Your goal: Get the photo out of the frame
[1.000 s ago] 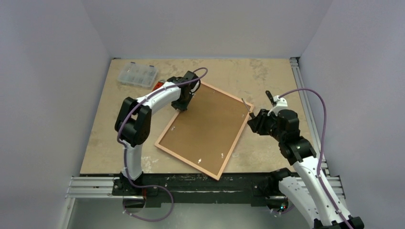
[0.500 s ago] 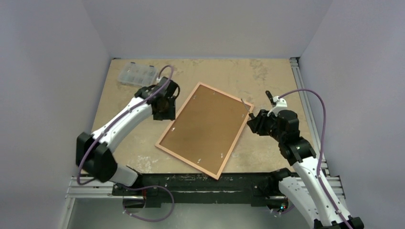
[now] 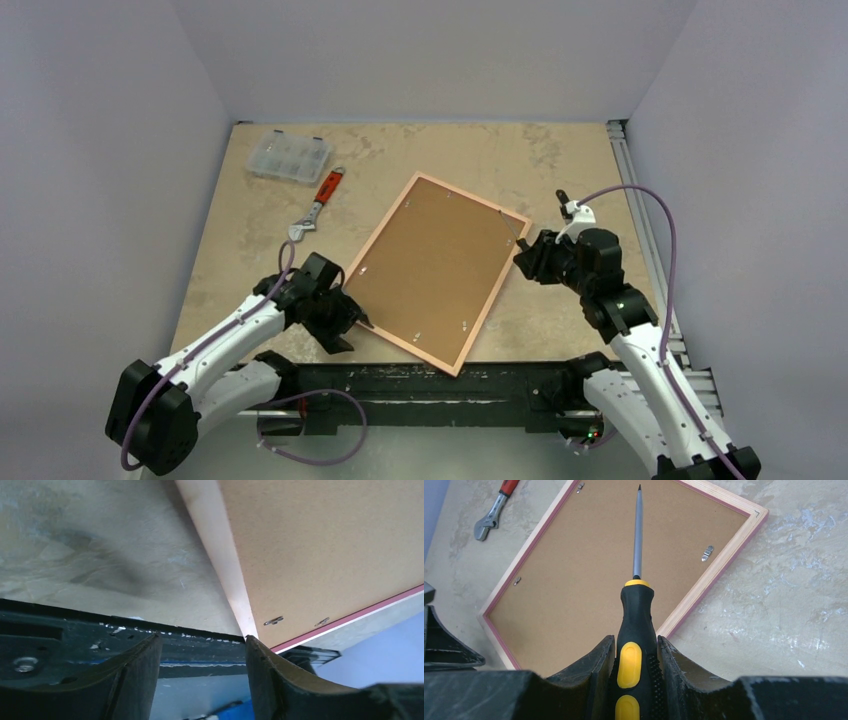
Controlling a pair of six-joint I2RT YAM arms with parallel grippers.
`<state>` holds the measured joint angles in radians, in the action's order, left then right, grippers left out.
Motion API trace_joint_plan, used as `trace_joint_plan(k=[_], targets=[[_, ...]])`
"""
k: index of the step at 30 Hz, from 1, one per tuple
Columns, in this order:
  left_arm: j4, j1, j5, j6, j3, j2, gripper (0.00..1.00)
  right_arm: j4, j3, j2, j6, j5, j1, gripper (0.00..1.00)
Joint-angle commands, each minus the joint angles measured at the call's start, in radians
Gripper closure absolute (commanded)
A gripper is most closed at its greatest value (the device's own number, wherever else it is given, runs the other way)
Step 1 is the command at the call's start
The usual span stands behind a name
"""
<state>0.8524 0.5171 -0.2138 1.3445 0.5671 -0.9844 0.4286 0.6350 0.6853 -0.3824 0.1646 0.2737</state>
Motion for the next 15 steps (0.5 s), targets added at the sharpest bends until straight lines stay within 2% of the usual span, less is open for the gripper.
trace_joint_plan(k=[1, 4, 7, 15], targets=[[-0.115, -0.001, -0.067, 0.232, -0.032, 0.035, 0.38, -0.026, 0.022, -0.014, 0.015, 0.025, -0.002, 1.0], [-0.128, 0.011, -0.023, 0.251, -0.034, 0.011, 0.38, -0.065, -0.011, -0.036, 0.007, 0.02, -0.002, 1.0], [-0.229, 0.016, -0.029, 0.309, -0.069, -0.033, 0.41, -0.04, 0.01, -0.027, 0.01, 0.03, -0.002, 1.0], [-0.271, 0.068, 0.058, 0.33, -0.038, -0.157, 0.53, -0.031, 0.005, -0.04, 0.013, 0.022, -0.001, 1.0]])
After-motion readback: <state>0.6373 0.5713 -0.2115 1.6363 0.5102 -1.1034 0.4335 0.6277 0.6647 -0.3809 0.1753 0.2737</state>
